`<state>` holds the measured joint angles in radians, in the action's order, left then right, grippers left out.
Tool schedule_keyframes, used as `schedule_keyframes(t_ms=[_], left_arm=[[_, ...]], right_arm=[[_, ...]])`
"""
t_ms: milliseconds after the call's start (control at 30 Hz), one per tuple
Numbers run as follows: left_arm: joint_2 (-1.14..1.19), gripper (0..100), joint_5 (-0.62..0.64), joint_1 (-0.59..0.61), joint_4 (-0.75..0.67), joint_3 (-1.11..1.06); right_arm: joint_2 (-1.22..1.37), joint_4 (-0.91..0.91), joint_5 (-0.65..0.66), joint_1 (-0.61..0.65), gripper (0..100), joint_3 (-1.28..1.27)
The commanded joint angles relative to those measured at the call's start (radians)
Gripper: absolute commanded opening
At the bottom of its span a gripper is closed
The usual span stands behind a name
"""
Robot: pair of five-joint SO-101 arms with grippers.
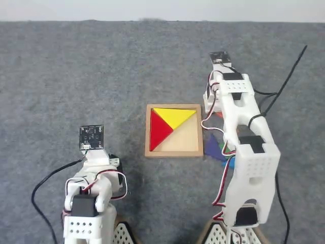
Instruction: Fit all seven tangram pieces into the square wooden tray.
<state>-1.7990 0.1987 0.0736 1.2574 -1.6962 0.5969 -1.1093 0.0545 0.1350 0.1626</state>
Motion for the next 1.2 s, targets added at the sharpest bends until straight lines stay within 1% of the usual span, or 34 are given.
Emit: schedule_keyframes(t_ms=[0,100,200,333,433,500,567,667,800,933,1167], left_arm=[[-0.02,1,-0.015,0.006,0.005,0.013],[-0.02,1,-0.015,0.006,0.005,0.013],[-0.02,1,-0.015,0.006,0.005,0.013],[-0.02,1,-0.015,0.006,0.005,0.013],[-0.02,1,-0.015,0.006,0.005,0.013],[-0.02,1,-0.015,0.006,0.005,0.013],[-0.02,1,-0.015,0.006,0.005,0.013],[-0.02,1,-0.015,0.006,0.005,0.013],[-0.02,1,-0.015,0.006,0.005,0.013],[-0.02,1,-0.015,0.006,0.005,0.013],[-0.02,1,-0.015,0.006,0.005,0.013]], right_arm=[[-0.004,-0.005,-0.006,-0.004,20.1,0.051],[-0.007,-0.007,-0.011,-0.004,11.2,0.051],[-0.016,-0.01,-0.011,-0.007,5.9,0.051],[-0.076,-0.035,-0.006,-0.001,5.4,0.02],[-0.203,-0.028,0.026,0.01,5.4,-0.063],[-0.328,-0.01,0.049,0.031,5.4,-0.161],[-0.458,0.027,0.083,0.065,5.4,-0.293],[-0.641,0.088,0.167,0.139,5.4,-0.516],[-0.802,0.15,0.319,0.242,5.4,-0.723],[-0.829,0.151,0.413,0.321,5.4,-0.76],[-0.742,0.157,0.526,0.424,5.4,-0.746]])
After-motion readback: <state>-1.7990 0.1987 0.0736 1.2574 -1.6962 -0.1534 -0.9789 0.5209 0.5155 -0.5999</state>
